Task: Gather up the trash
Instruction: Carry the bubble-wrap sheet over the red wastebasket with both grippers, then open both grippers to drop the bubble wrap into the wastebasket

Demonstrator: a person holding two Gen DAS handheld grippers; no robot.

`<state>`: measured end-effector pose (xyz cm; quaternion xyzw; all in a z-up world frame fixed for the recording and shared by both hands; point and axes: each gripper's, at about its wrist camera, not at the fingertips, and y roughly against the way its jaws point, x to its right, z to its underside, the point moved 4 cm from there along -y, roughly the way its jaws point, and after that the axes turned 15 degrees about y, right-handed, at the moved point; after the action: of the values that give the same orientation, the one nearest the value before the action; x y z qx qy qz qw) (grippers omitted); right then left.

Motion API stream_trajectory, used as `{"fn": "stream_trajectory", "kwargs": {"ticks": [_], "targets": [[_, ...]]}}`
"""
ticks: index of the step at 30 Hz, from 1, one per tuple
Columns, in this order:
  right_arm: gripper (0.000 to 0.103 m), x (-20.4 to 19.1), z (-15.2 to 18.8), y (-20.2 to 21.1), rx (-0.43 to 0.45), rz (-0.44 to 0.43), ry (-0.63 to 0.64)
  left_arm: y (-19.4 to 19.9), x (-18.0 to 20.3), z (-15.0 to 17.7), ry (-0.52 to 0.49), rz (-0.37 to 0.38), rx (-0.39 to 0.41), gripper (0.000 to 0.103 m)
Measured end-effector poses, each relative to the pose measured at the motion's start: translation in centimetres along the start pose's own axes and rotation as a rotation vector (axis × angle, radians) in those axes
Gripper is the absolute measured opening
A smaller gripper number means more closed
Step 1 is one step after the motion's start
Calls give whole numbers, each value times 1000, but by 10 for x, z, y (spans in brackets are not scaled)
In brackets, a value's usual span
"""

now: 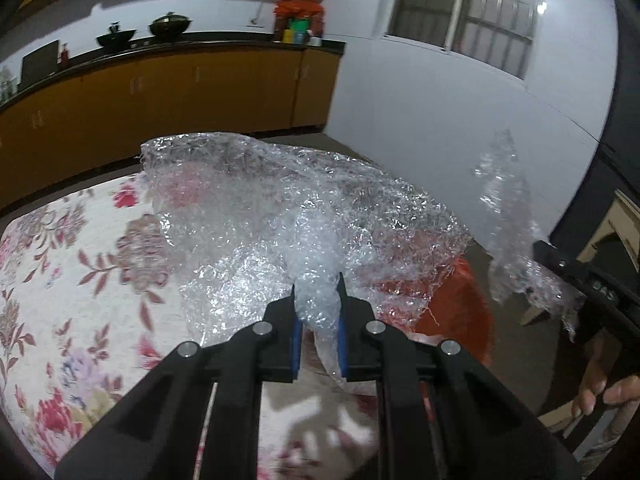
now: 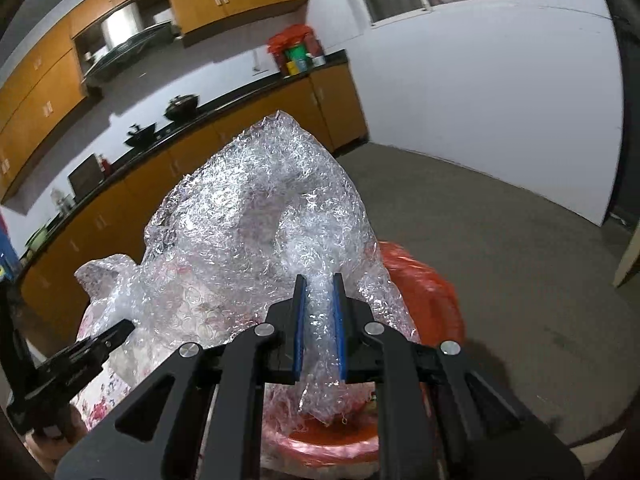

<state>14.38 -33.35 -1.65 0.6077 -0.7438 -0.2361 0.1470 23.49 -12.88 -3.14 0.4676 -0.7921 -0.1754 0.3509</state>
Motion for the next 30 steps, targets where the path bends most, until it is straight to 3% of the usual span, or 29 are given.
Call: {"fn": "stream_trajectory", "kwargs": {"ticks": [8, 22, 28, 30], "targets": [[13, 18, 10, -8, -55, 53, -61, -21, 35, 21, -23, 37, -52, 15], [14, 27, 13, -44, -130, 40, -101, -81, 45, 53, -28, 55, -164, 17], [19, 26, 18, -55, -155, -8, -78, -95, 47, 60, -46, 71, -192, 23], [22, 28, 20, -57, -162, -21, -75, -100, 47, 63, -52, 74, -204, 30]]}}
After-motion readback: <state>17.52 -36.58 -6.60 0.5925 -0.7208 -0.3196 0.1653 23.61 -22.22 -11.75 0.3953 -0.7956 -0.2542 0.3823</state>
